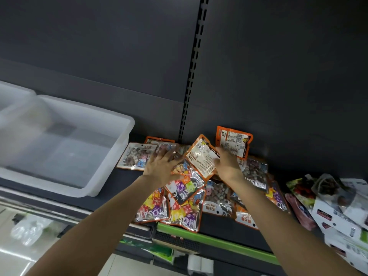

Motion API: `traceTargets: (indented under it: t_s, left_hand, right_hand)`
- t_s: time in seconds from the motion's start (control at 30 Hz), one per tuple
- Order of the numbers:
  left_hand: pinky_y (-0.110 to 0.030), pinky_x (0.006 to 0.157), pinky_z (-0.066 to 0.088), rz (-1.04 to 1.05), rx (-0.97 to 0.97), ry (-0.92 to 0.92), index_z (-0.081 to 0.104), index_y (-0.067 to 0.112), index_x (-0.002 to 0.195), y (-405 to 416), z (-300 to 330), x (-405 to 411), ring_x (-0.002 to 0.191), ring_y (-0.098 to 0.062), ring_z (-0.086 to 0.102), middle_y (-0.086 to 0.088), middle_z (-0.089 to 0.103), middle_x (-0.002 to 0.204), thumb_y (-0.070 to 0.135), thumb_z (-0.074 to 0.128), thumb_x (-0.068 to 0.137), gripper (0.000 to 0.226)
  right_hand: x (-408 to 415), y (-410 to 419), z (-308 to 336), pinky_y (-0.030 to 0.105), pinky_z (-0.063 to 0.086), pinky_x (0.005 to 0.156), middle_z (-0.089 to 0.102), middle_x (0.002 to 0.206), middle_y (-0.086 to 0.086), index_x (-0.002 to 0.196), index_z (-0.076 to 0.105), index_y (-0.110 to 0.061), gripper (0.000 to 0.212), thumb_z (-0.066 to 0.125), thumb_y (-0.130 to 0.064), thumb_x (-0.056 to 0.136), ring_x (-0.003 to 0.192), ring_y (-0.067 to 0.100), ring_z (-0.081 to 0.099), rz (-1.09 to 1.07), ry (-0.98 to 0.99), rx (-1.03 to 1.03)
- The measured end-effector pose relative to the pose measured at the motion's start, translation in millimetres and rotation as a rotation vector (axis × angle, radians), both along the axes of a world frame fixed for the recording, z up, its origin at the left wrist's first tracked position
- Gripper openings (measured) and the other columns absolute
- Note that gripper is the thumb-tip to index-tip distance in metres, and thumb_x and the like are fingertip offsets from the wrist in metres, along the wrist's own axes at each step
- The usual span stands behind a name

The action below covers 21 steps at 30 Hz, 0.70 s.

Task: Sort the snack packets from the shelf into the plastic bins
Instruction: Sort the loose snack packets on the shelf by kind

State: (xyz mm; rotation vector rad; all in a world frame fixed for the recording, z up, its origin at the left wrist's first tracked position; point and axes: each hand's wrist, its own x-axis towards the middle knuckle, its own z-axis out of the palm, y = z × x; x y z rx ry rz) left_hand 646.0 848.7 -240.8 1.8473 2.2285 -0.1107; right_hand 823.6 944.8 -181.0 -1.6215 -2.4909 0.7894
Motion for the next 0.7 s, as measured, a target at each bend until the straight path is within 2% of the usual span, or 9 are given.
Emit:
traceTargets:
  t_s: [0.1, 0.17, 0.23, 0.3, 0.4, 0.47, 0.53, 0.6, 0.7]
  left_hand:
    - [-0.049, 0.118, 0.011, 0.134, 0.125, -0.327, 0.026, 0.033, 0.147, -3.0, -5.9, 4.3, 0.147, -0.025, 0.000, 0.002, 0.007, 0.159, 0.045, 0.054, 0.091, 0.064]
    - [-0.046, 0.111, 0.032, 0.235, 0.268, -0.529, 0.035, 0.027, 0.144, -7.3, -7.1, 1.9, 0.138, -0.027, 0.032, -0.004, 0.033, 0.150, 0.027, 0.055, 0.094, 0.054]
    - [-0.043, 0.095, 0.049, 0.363, 0.439, -0.661, 0.039, 0.025, 0.140, -8.8, 0.4, 1.2, 0.113, -0.025, 0.056, -0.008, 0.049, 0.135, 0.015, 0.049, 0.095, 0.047]
    - [-0.041, 0.091, 0.051, 0.551, 0.669, -0.716, 0.042, 0.020, 0.136, -7.9, 14.6, 5.2, 0.106, -0.026, 0.058, -0.010, 0.052, 0.129, 0.004, 0.044, 0.093, 0.046]
    - [-0.040, 0.103, 0.041, 0.628, 0.867, -0.601, 0.045, 0.008, 0.131, -6.0, 31.2, 18.3, 0.121, -0.028, 0.044, -0.013, 0.045, 0.132, -0.005, 0.047, 0.086, 0.047]
    - [-0.042, 0.110, 0.033, 0.391, 0.763, -0.470, 0.045, 0.009, 0.134, -1.8, 32.6, 32.3, 0.129, -0.028, 0.037, -0.012, 0.042, 0.138, 0.002, 0.050, 0.088, 0.046]
    - [-0.041, 0.114, 0.027, 0.123, 0.498, -0.371, 0.039, 0.020, 0.140, 6.8, 28.1, 45.1, 0.136, -0.023, 0.030, -0.004, 0.036, 0.147, 0.023, 0.051, 0.093, 0.049]
    - [-0.041, 0.116, 0.018, -0.023, 0.255, -0.241, 0.030, 0.027, 0.145, 17.6, 18.8, 53.0, 0.143, -0.022, 0.019, 0.001, 0.025, 0.153, 0.044, 0.053, 0.091, 0.062]
    - [-0.042, 0.117, 0.004, -0.104, 0.059, -0.142, 0.019, 0.032, 0.148, 26.4, 5.9, 54.9, 0.146, -0.024, 0.005, 0.002, 0.012, 0.158, 0.061, 0.061, 0.078, 0.087]
  right_hand:
    - [8.9, -6.6, 4.0, 0.031, 0.051, 0.081, 0.063, 0.119, 0.011, 0.127, 0.054, -0.010, 0.030, 0.039, -0.015, 0.101, 0.104, 0.025, 0.062, -0.065, 0.112, 0.183]
    - [3.9, -11.2, 13.3, 0.027, 0.051, 0.064, 0.067, 0.108, 0.009, 0.126, 0.055, -0.011, 0.030, 0.039, -0.018, 0.102, 0.087, 0.023, 0.067, -0.064, 0.223, 0.269]
    - [-8.0, -14.7, 22.7, 0.019, 0.045, 0.056, 0.064, 0.106, 0.002, 0.136, 0.047, -0.018, 0.037, 0.041, -0.027, 0.100, 0.071, 0.013, 0.063, 0.108, 0.171, 0.184]
    - [-13.3, -17.4, 18.7, 0.019, 0.048, 0.072, 0.055, 0.123, -0.002, 0.140, 0.041, -0.025, 0.046, 0.045, -0.040, 0.097, 0.088, 0.012, 0.061, 0.253, 0.083, 0.027]
    - [-0.4, -10.1, -3.3, 0.030, 0.035, 0.102, 0.036, 0.143, 0.006, 0.139, 0.041, -0.016, 0.052, 0.050, -0.041, 0.094, 0.130, 0.022, 0.040, 0.014, 0.241, 0.107]
    - [13.6, -3.2, -17.2, 0.034, 0.035, 0.106, 0.021, 0.148, 0.013, 0.142, 0.033, -0.015, 0.058, 0.059, -0.031, 0.092, 0.135, 0.028, 0.030, -0.264, 0.327, 0.206]
    - [23.0, 3.8, -22.1, 0.034, 0.031, 0.109, 0.011, 0.151, 0.017, 0.147, 0.021, -0.015, 0.077, 0.068, -0.018, 0.086, 0.137, 0.031, 0.025, -0.427, 0.364, 0.208]
    - [28.7, 12.0, -24.3, 0.034, 0.031, 0.109, 0.018, 0.150, 0.016, 0.148, 0.015, -0.010, 0.087, 0.071, -0.009, 0.082, 0.137, 0.031, 0.030, -0.443, 0.436, 0.206]
    - [32.7, 24.0, -25.2, 0.028, 0.036, 0.098, 0.043, 0.139, 0.013, 0.144, 0.026, -0.003, 0.070, 0.065, -0.017, 0.088, 0.124, 0.030, 0.049, -0.411, 0.369, 0.194]
